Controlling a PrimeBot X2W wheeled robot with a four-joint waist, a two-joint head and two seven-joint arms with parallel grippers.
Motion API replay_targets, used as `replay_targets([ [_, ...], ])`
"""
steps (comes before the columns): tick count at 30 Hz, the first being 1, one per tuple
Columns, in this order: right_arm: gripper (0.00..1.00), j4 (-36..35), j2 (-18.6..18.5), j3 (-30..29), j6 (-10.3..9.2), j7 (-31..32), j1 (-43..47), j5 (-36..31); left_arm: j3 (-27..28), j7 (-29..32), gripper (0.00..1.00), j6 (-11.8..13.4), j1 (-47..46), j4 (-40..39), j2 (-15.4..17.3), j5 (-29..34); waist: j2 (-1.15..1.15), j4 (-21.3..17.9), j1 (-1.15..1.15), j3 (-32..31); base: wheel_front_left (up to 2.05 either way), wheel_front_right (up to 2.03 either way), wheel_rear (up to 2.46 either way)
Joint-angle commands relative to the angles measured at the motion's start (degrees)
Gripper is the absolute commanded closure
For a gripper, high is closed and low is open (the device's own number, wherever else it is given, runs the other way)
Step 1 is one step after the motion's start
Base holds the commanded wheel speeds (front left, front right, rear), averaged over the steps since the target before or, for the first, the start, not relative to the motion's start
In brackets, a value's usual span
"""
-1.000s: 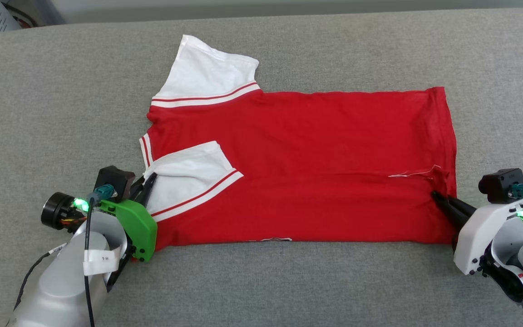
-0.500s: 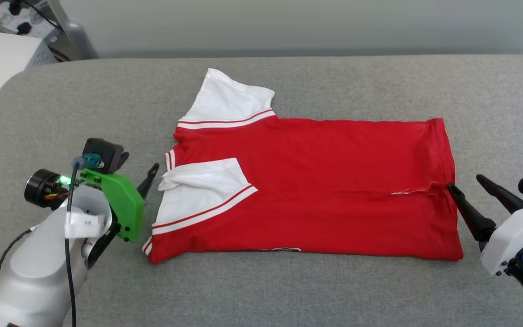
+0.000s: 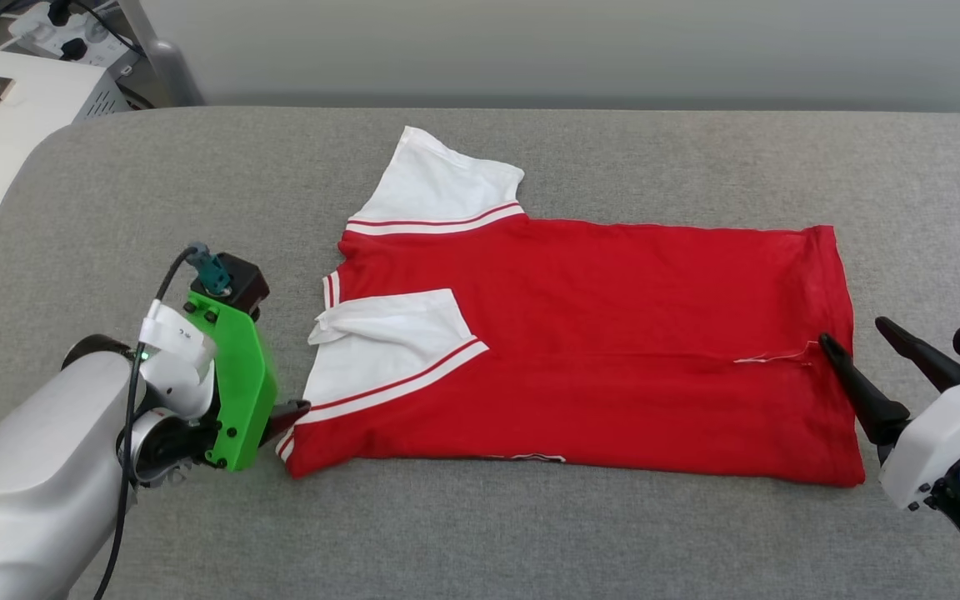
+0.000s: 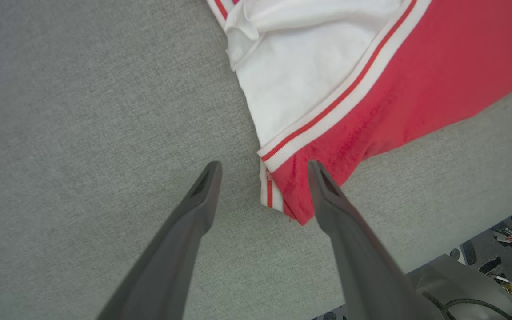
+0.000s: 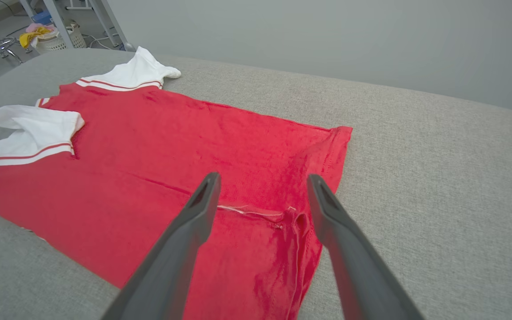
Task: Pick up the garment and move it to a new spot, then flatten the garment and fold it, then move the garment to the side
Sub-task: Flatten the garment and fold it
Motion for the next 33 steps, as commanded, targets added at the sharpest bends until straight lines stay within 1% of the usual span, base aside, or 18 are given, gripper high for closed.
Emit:
replay_targets([
  [1, 0.00, -0.8, 0.5, -0.4, -0.04, 0.5, 0.7, -0.7, -0.7, 1.3, 0.00, -0.2, -0.5, 0.3, 0.1, -0.8, 0.00, -0.4, 0.00, 0.5, 0.00, 0.00, 0.00],
  [4, 0.00, -1.8, 1.1, -1.0, -0.04, 1.4, 0.4, -1.3, -1.8, 2.5, 0.00, -0.2, 0.0, 1.2, -0.4, -1.7, 0.00, -1.0, 0.00, 1.4, 0.00, 0.00, 0.00],
  [7, 0.00, -2.3, 1.5, -1.1, -0.04, 2.1, 0.0, -1.7, -2.3, 2.2, 0.00, -0.2, 0.5, 3.1, -1.2, -2.2, 0.00, -1.6, 0.00, 2.6, 0.00, 0.00, 0.00],
  [11, 0.00, -2.6, 2.1, -0.8, -0.04, 2.6, -0.9, -2.0, -3.3, 2.3, 0.00, -0.2, 1.9, 6.6, -3.1, -4.0, 0.00, -2.3, 0.00, 4.2, 0.00, 0.00, 0.00],
  [16, 0.00, -2.3, 2.1, -0.7, -0.04, 2.7, -1.6, -2.1, -6.3, 1.6, 0.00, -0.2, 2.9, 8.7, -4.2, -4.3, 0.00, -2.9, 0.00, 5.0, 0.00, 0.00, 0.00],
  [17, 0.00, -2.1, 2.0, -0.7, -0.04, 2.7, -1.8, -2.2, -7.1, 1.4, 0.13, -0.2, 3.1, 9.0, -4.2, -4.2, 0.00, -3.0, 0.00, 5.0, 0.00, 0.00, 0.00],
  [18, 0.00, -2.1, 2.0, -0.8, -0.04, 2.7, -1.9, -2.2, -7.7, 1.0, 0.74, -0.2, 3.2, 9.3, -4.1, -4.2, 0.00, -3.0, 0.00, 4.9, 0.00, 0.00, 0.00],
  [19, 0.00, -2.0, 1.8, -0.9, -0.04, 2.8, -2.1, -2.2, -8.3, 0.4, 1.00, -0.2, 3.4, 9.5, -4.1, -4.3, 0.00, -3.0, 0.00, 4.7, 0.00, 0.00, 0.00],
  [22, 0.00, -2.0, 0.9, -1.1, -0.04, 3.2, -2.6, -2.3, -9.2, -2.6, 1.00, -0.2, 3.5, 9.1, -3.8, -4.6, 0.00, -2.8, 0.00, 3.8, 0.00, 0.00, 0.00],
  [26, 0.00, -2.7, -2.2, -1.8, -0.04, 5.8, -4.1, -2.0, -10.2, -8.3, 1.00, -0.2, 3.2, 7.8, -2.6, -3.8, 0.00, -2.2, 0.00, 1.9, 0.00, 0.00, 0.00],
  [28, 0.00, -3.3, -4.2, -2.1, -0.04, 8.3, -4.8, -1.5, -10.6, -11.2, 1.00, -0.2, 3.1, 7.1, -1.9, -3.1, 0.00, -1.9, 0.00, 0.9, 0.00, 0.00, 0.00],
  [30, 0.00, -4.4, -6.6, -1.4, -0.04, 12.0, -5.2, -0.4, -10.7, -13.7, 1.00, -0.2, 3.2, 6.5, -1.3, -2.9, 0.00, -1.6, 0.00, 0.0, 0.00, 0.00, 0.00],
  [33, 0.00, -5.7, -9.5, -0.6, -0.04, 18.9, -5.6, 2.2, -11.4, -15.9, 1.00, -0.2, 3.0, 5.2, -0.4, -2.2, 0.00, -1.1, 0.00, -0.8, 0.00, 0.00, 0.00],
])
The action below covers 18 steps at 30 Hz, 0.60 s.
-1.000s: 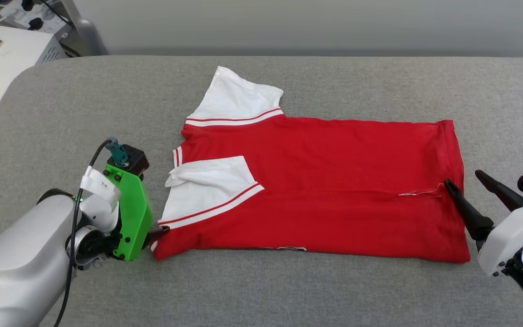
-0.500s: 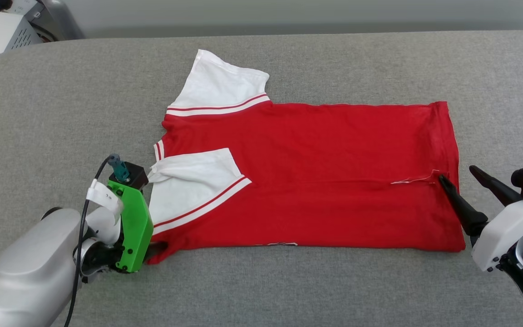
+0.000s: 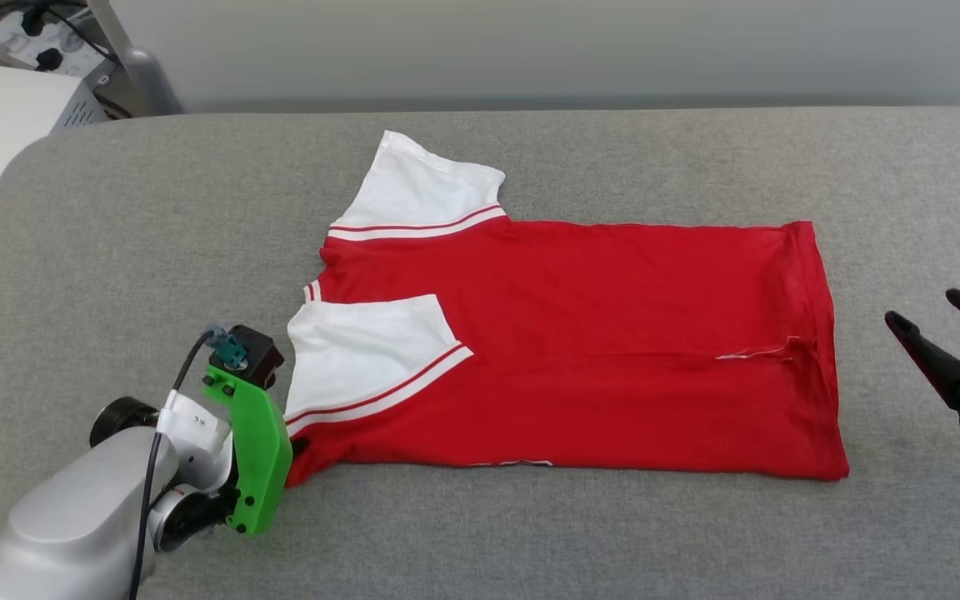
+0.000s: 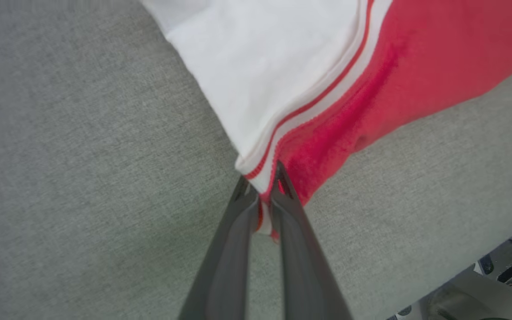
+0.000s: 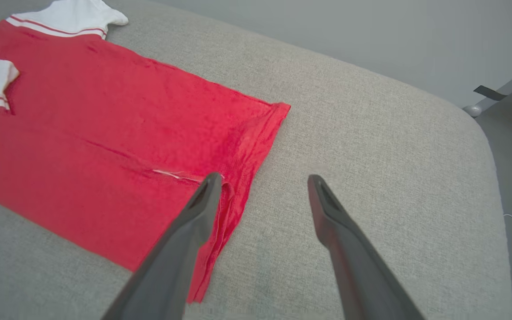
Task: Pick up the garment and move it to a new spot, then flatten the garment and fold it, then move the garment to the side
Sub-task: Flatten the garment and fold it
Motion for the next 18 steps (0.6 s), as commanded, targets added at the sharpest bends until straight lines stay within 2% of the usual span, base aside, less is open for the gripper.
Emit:
replay_targets([
  [1, 0.00, -0.8, -0.9, 0.7, -0.04, 2.7, -1.0, 1.3, -0.2, -0.8, 1.00, -0.2, 0.4, -0.7, 0.8, 0.3, 0.00, 0.8, 0.00, -0.9, 0.00, 0.00, 0.00],
  [4, 0.00, -1.3, -2.5, 2.6, -0.04, 9.4, -1.1, 3.6, -0.7, -1.7, 1.00, -0.2, 0.1, -2.3, 1.5, 0.9, 0.00, 1.2, 0.00, -1.1, 0.00, 0.00, 0.00],
  [8, 0.00, 0.1, -2.4, 5.3, -0.04, 15.1, -1.0, 5.2, -0.8, -2.3, 1.00, -0.1, -0.7, -4.1, 1.3, 1.8, 0.00, 2.0, 0.00, -0.2, 0.00, 0.00, 0.00],
  [12, 0.00, 4.1, -0.8, 7.8, -0.04, 16.6, -0.8, 4.9, -1.0, -2.4, 1.00, 0.1, -1.8, -5.2, 1.0, 2.9, 0.00, 2.8, 0.00, 1.0, 0.00, 0.00, 0.00],
  [18, 0.00, 12.4, 3.4, 10.5, -0.04, 14.1, -0.8, 4.4, -1.0, -3.1, 1.00, 0.4, -3.0, -5.9, 0.8, 3.8, 0.00, 3.5, 0.00, 3.3, 0.00, 0.00, 0.00],
])
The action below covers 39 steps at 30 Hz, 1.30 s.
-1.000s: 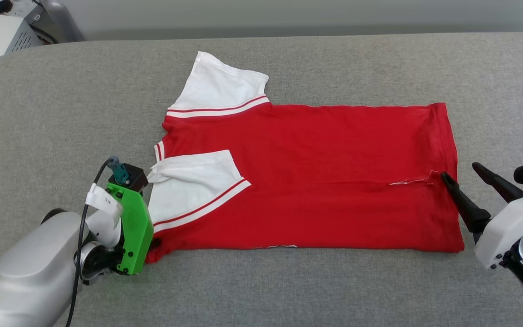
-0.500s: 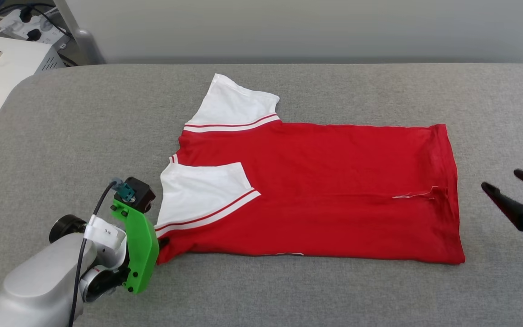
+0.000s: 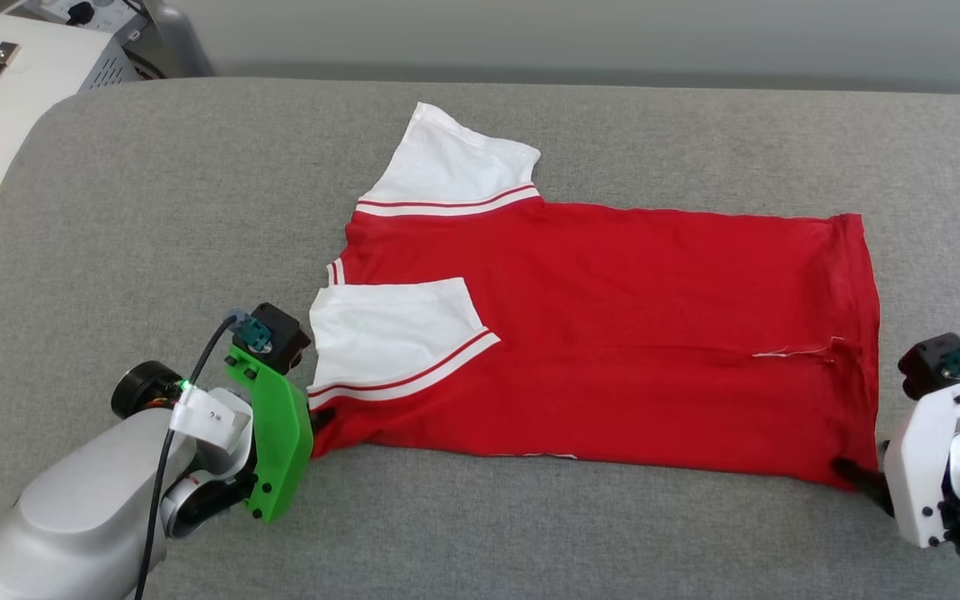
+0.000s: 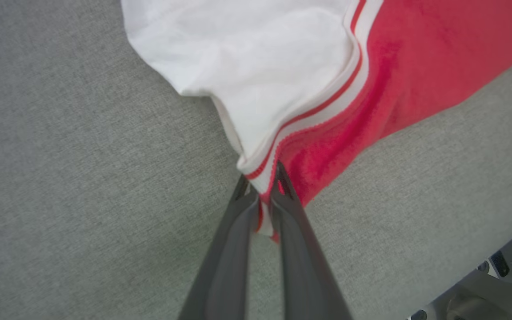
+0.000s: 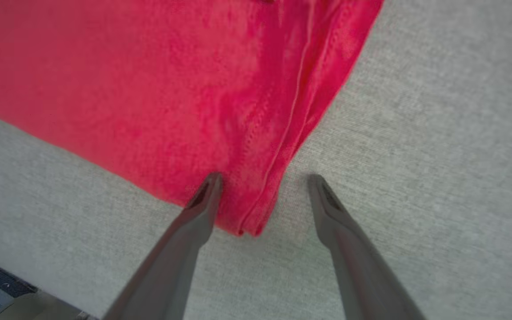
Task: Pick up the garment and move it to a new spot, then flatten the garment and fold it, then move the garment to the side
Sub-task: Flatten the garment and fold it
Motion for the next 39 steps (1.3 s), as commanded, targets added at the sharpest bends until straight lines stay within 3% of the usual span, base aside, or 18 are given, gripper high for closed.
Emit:
replay_targets([
  [1, 0.00, 1.4, 0.7, 1.0, -0.04, -0.5, -0.1, -0.3, 0.0, -0.5, 1.00, 0.2, -1.0, 0.0, -0.1, 0.4, 0.00, 0.5, 0.00, 1.0, 0.00, 0.00, 0.00],
  [7, 0.00, 7.4, 3.5, 5.8, -0.04, -3.0, 1.4, 0.6, -0.5, -1.3, 1.00, 0.1, -0.9, 0.8, -0.3, 0.7, 0.00, 0.6, 0.00, 1.5, 0.00, 0.00, 0.00],
  [8, 0.93, 8.4, 3.8, 7.3, -0.04, -5.7, 1.0, 1.6, -0.6, -1.9, 1.00, 0.1, -0.2, 1.4, -0.3, 0.4, 0.00, 0.1, 0.00, 1.0, 0.00, 0.00, 0.00],
  [9, 1.00, 8.5, 3.6, 7.6, -0.04, -7.1, 0.5, 1.6, -0.6, -2.1, 1.00, 0.0, 0.1, 1.6, -0.2, 0.3, 0.00, -0.1, 0.00, 0.6, 0.00, 0.00, 0.00],
  [15, 1.00, 7.6, 1.2, 7.0, -0.04, -12.7, -0.9, 3.0, -0.3, -3.6, 1.00, 0.0, 2.1, 2.1, 1.2, -0.8, 0.00, -1.1, 0.00, -2.6, 0.00, 0.00, 0.00],
  [24, 1.00, 0.6, -2.6, 3.5, -0.04, -15.0, 4.1, 4.9, -0.6, -3.7, 1.00, 1.3, 6.1, -3.3, 5.6, -2.0, 0.00, -1.6, 0.00, -6.7, 0.00, 0.00, 0.00],
  [32, 1.00, -6.1, -4.5, -2.9, -0.04, -13.7, 13.0, 4.4, -1.4, -3.2, 1.00, 5.5, 11.5, -12.5, 10.0, -3.0, 0.00, -2.1, 0.00, -7.6, 0.00, 0.00, 0.00],
  [39, 1.00, -7.9, -3.3, -6.6, -0.04, -10.4, 18.2, 1.8, -2.2, -3.0, 1.00, 8.8, 14.8, -15.7, 10.9, -3.9, 0.00, -2.4, 0.00, -6.1, 0.00, 0.00, 0.00],
])
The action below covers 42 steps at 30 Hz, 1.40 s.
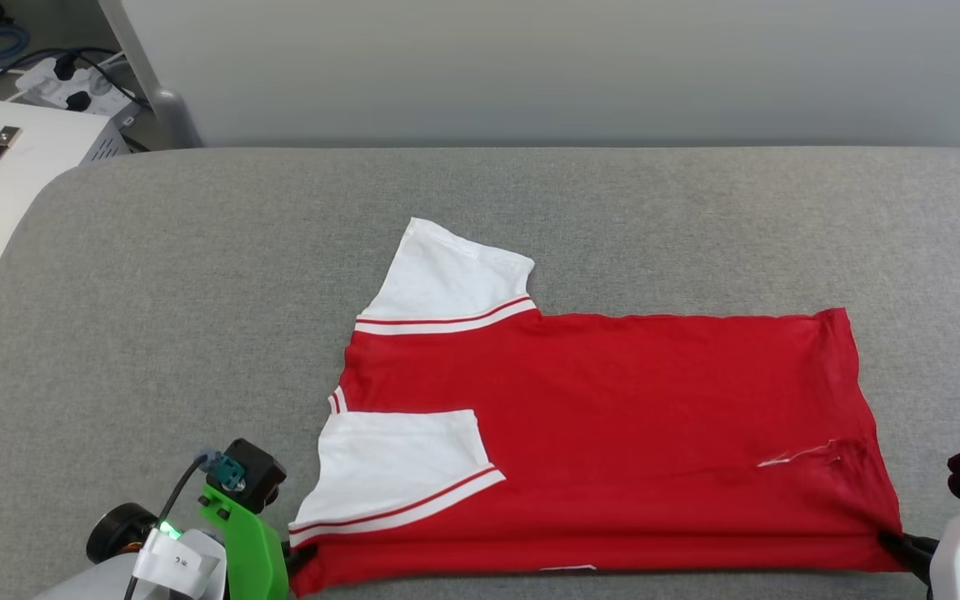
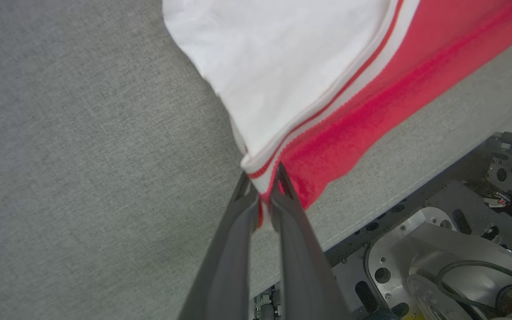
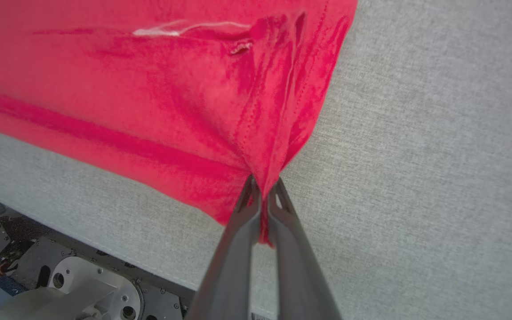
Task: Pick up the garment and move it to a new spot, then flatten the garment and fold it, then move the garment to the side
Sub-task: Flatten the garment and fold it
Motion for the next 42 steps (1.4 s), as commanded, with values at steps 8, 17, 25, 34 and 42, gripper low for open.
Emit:
replay_targets([
  [8, 1.00, 5.9, 4.5, 0.3, -0.05, 1.1, 0.4, -4.1, -0.7, 0.3, 1.00, 0.6, 1.9, 4.4, -1.7, -1.4, 0.00, 0.2, 0.00, 2.5, 0.00, 0.00, 0.00],
  [17, 0.00, 6.8, 6.8, -2.6, -0.05, -8.1, -1.2, -7.5, 1.3, -3.0, 0.00, 1.7, 0.9, 4.1, -0.6, -0.8, 0.00, 0.1, 0.00, -0.2, 0.00, 0.00, 0.00],
  [25, 0.00, -0.5, 14.5, -13.7, -0.05, -21.6, -3.2, -19.1, 5.6, -7.5, 0.00, 5.1, -3.1, -1.3, 1.9, 1.8, 0.00, -0.7, 0.00, -1.5, 0.00, 0.00, 0.00],
  [34, 0.00, -12.3, 27.1, -21.0, -0.05, -30.7, -2.6, -28.9, 10.8, -16.5, 0.00, 8.5, -11.6, 2.1, -2.6, 7.4, 0.00, -2.4, 0.00, 1.2, 0.00, 0.00, 0.00],
  [42, 0.00, -17.5, 30.6, -19.6, -0.05, -33.3, -3.2, -32.2, 12.5, -13.3, 0.00, 2.7, -23.1, 11.1, -7.5, 6.5, 0.00, -5.1, 0.00, 8.9, 0.00, 0.00, 0.00],
])
